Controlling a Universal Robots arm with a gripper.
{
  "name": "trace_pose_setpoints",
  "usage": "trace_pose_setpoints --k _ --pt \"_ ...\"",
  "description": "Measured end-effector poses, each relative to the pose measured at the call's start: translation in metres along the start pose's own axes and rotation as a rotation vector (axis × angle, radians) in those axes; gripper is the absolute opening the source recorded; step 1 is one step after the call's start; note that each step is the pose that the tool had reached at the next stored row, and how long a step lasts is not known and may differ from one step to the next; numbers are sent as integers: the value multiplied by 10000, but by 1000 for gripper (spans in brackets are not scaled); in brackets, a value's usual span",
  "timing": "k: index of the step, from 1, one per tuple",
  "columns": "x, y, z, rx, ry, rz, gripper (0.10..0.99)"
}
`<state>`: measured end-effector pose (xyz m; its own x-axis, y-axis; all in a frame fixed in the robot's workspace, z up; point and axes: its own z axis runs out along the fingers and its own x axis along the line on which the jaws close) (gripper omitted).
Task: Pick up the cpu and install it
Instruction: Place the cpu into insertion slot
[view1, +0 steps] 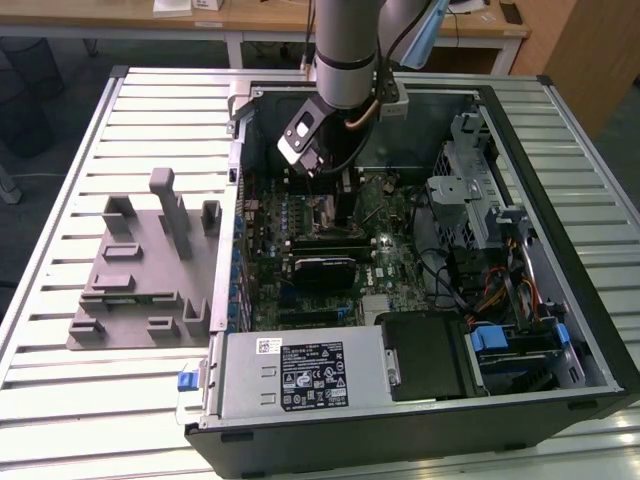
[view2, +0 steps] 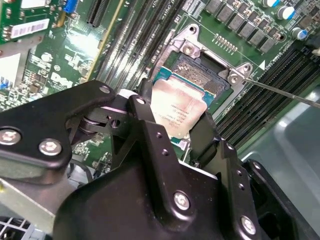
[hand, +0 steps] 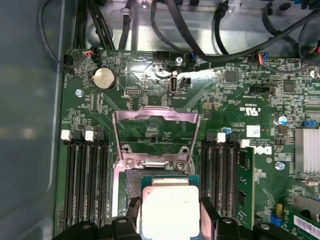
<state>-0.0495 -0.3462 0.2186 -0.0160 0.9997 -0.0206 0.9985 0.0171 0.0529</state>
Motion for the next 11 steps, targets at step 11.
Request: trace_pose_setpoints --k 11 --pt "78 -12 88 0 0 8 545"
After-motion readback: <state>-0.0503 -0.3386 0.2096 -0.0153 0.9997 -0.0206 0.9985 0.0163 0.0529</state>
